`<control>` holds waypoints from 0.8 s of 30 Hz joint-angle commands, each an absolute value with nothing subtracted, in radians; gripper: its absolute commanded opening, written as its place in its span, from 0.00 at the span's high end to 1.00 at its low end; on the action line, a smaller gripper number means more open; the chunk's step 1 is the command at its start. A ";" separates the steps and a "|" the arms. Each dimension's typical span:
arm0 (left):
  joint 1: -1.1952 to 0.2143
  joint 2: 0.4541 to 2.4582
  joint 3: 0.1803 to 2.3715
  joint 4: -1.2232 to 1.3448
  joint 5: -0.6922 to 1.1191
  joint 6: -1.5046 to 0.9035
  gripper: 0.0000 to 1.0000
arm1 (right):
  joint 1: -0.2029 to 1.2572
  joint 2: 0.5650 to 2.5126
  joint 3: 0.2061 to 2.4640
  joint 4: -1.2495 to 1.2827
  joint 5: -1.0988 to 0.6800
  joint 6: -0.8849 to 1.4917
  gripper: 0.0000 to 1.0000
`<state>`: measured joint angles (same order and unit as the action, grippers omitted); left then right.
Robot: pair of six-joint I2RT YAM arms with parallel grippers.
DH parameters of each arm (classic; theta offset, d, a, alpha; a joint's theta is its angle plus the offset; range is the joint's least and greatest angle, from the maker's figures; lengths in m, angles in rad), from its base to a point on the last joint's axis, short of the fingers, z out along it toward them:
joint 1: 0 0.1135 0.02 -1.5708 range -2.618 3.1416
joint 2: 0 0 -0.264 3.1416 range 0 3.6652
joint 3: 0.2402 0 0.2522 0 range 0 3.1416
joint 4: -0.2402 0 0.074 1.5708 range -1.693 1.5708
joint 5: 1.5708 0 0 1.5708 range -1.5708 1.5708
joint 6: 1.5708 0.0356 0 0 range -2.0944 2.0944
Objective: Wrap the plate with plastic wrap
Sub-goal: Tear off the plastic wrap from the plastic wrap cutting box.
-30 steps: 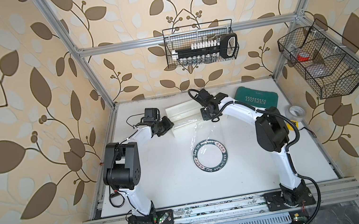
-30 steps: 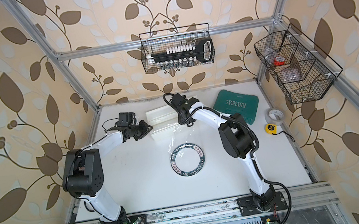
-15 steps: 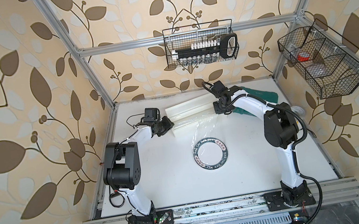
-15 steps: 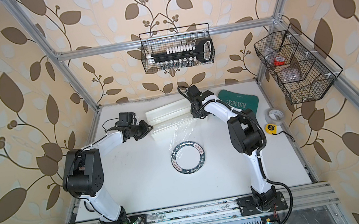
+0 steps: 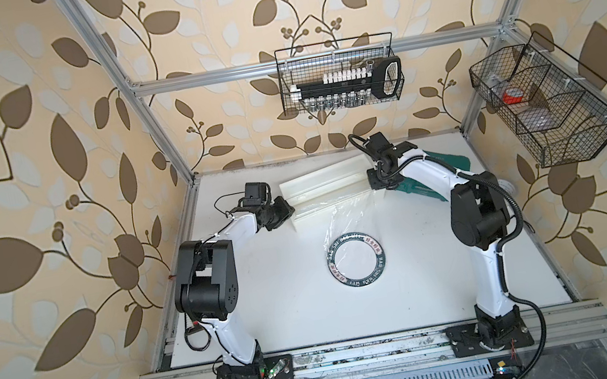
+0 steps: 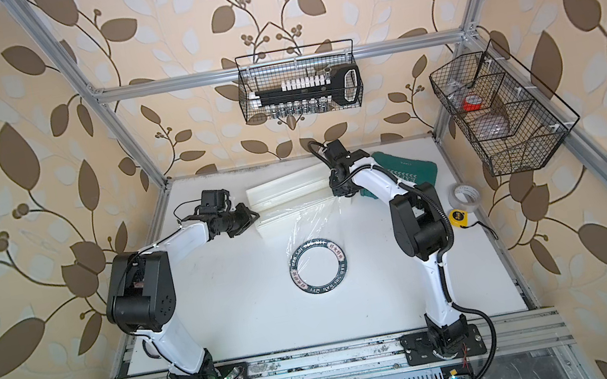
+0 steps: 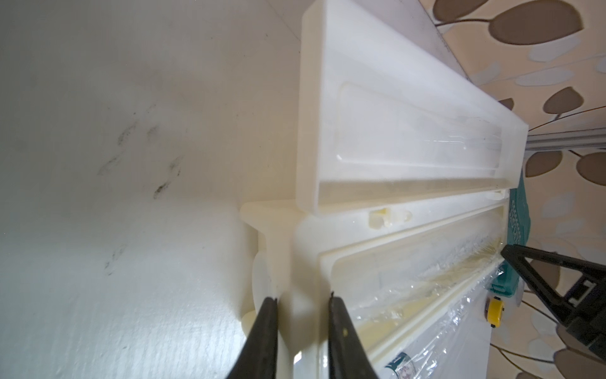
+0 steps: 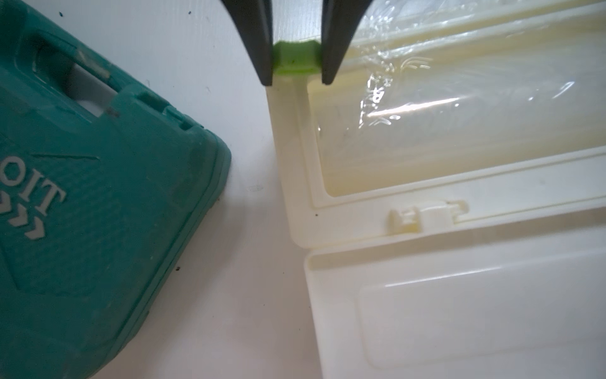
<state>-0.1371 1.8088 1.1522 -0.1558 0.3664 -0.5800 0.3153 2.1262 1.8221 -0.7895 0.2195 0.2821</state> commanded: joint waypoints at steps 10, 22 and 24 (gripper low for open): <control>-0.109 1.921 1.084 -0.424 0.239 -0.573 0.96 | 0.251 2.130 1.838 -0.878 0.221 0.281 0.64; -0.146 1.742 1.307 -0.457 0.418 -0.561 0.50 | 0.245 1.864 1.647 -0.767 0.113 0.418 0.49; -0.164 1.666 1.276 -0.452 0.419 -0.555 0.46 | 0.248 1.786 1.545 -0.721 0.088 0.445 0.48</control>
<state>-0.1410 1.8061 1.2625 -0.3870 0.4011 -0.5793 0.2459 1.8744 1.6306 -0.7792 0.1223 0.3820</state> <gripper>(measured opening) 0.527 0.520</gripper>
